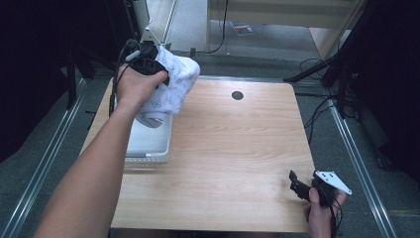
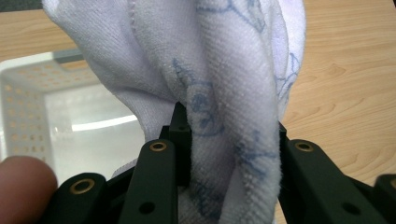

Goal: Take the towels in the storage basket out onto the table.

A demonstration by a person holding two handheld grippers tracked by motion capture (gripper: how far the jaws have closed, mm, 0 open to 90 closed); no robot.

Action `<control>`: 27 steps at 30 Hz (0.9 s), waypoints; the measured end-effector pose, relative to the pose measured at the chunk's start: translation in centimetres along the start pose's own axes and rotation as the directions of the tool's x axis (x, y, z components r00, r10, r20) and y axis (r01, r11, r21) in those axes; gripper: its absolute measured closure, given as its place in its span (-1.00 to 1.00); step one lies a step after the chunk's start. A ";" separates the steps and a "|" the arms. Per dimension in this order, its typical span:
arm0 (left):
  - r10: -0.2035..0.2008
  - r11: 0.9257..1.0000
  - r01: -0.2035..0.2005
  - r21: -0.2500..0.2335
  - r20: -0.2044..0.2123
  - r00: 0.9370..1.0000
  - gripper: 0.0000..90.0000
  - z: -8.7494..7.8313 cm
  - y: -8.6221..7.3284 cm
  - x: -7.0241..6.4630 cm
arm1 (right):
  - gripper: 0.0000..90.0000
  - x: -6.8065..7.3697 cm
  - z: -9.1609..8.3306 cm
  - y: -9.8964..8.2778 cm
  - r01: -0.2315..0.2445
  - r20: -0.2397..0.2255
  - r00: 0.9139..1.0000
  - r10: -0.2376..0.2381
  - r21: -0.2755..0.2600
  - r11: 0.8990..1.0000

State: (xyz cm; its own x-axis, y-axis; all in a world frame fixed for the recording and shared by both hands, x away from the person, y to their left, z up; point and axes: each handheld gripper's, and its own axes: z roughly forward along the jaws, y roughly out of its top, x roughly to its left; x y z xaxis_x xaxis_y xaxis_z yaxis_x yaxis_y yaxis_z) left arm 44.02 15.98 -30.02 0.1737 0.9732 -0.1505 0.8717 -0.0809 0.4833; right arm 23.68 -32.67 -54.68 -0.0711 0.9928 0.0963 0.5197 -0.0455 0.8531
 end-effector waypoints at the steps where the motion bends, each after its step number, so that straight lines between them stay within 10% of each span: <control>1: 0.000 1.000 0.000 0.000 0.000 1.000 0.51 0.0 0.0 0.0 | -0.69 0.0 0.0 0.0 0.001 0.000 1.000 -0.001 0.001 1.000; 27: 0.079 0.996 -0.084 0.042 0.094 0.992 0.50 7.0 0.8 -9.3 | -0.69 -0.1 0.0 0.0 -0.004 -0.012 1.000 0.004 -0.004 1.000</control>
State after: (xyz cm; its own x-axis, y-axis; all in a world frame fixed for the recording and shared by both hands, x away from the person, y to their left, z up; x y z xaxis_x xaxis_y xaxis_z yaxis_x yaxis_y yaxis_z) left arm 46.32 5.36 -34.31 0.2845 0.9393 -0.1916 0.8725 -0.1709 0.4577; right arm 23.74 -32.73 -54.67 -0.0789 0.9913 0.1057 0.5168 -0.0500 0.8546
